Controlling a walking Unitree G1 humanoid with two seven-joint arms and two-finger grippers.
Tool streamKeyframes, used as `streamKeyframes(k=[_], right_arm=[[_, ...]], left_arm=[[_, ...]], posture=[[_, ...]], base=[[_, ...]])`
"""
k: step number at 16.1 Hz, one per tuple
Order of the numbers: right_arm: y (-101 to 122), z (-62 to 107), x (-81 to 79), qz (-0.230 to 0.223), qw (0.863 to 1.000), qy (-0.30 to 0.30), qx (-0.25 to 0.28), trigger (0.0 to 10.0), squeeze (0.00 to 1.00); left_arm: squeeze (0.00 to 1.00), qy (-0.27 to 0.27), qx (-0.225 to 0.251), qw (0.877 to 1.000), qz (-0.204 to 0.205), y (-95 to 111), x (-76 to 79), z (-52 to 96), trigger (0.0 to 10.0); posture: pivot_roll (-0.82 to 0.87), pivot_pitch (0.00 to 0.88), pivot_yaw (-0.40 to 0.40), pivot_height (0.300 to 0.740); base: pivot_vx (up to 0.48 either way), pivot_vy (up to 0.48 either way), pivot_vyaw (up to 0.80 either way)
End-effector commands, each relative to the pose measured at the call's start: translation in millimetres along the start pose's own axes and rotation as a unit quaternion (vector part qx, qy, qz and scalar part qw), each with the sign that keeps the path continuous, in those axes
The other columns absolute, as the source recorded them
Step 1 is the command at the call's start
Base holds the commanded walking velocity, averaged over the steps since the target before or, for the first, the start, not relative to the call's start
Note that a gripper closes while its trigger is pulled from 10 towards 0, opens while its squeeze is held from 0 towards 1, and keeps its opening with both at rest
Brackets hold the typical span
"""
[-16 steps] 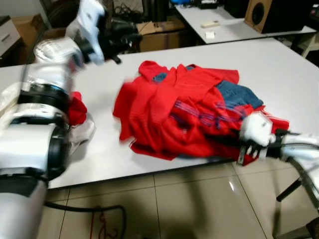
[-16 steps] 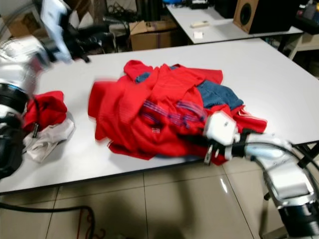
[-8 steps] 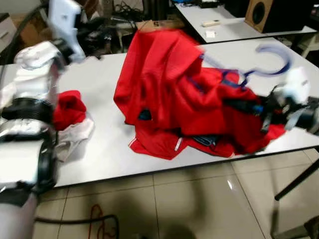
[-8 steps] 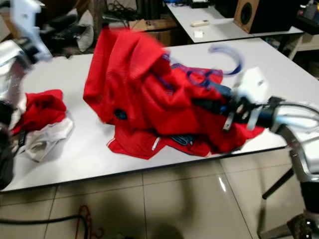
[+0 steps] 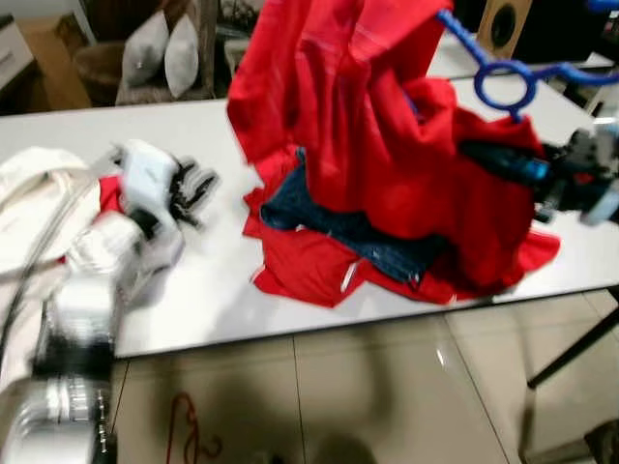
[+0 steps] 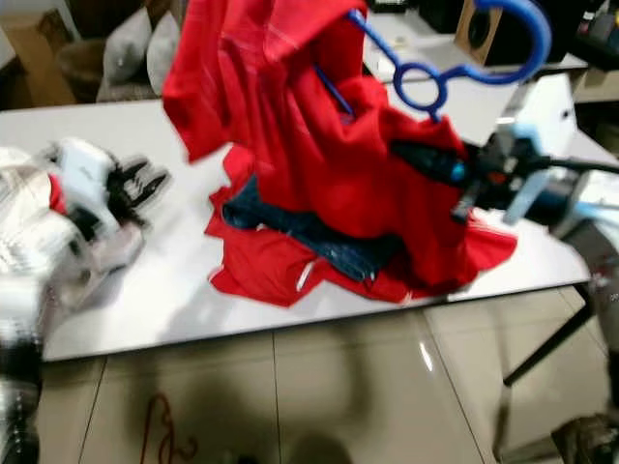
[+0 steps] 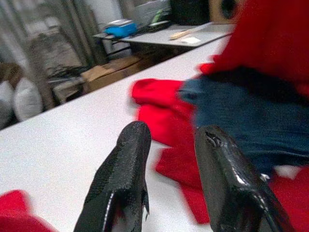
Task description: Hang hanger
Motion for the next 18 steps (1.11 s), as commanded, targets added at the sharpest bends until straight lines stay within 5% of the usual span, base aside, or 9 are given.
streamKeyframes(k=[1,5,7,12,18], right_arm=[[11.7,1.2,2.0,0.01,1.0,-0.021,0.015,10.0,0.0],[28.0,-0.6,-1.4,-0.008,0.996,-0.082,0.028,10.0,0.0],[35.5,-0.2,-2.2,-0.004,0.995,-0.093,0.033,10.0,0.0],[66.1,2.3,7.4,-0.003,0.989,-0.13,0.076,10.0,0.0],[57.1,4.4,-20.2,-0.056,0.988,-0.116,0.088,10.0,0.0]], left_arm=[[0.0,0.0,0.013,1.0,-0.005,7.1,9.5,1.0,10.0],[0.0,0.008,0.003,0.999,0.039,-10.5,50.0,15.3,10.0],[0.0,0.012,0.006,0.999,0.053,-6.5,57.9,16.6,10.0],[0.0,0.021,0.0,0.998,0.053,0.8,63.3,17.2,10.0],[0.0,0.022,-0.02,0.999,0.046,-5.3,64.7,24.1,10.0]], posture=[[-0.05,0.0,0.053,0.74],[-0.04,0.002,0.031,0.74],[-0.04,0.007,0.029,0.74],[-0.04,0.021,0.042,0.74],[-0.04,0.035,0.047,0.74]], base=[[0.0,0.0,0.0],[0.0,0.0,0.0],[0.0,0.0,0.0],[-0.305,0.0,0.0],[-0.279,0.0,0.0]])
Point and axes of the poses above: a point about 5 cm out from each wrist's last joint towards the gripper, its own z axis pointing back from the gripper into the wrist, its own y axis along the axis of the wrist's last joint, x = y × z, the point moved 1 cm from there along -z, pointing out of the wrist towards the gripper, and after that the axes turned 15 degrees about z, right-handed, at the moved point
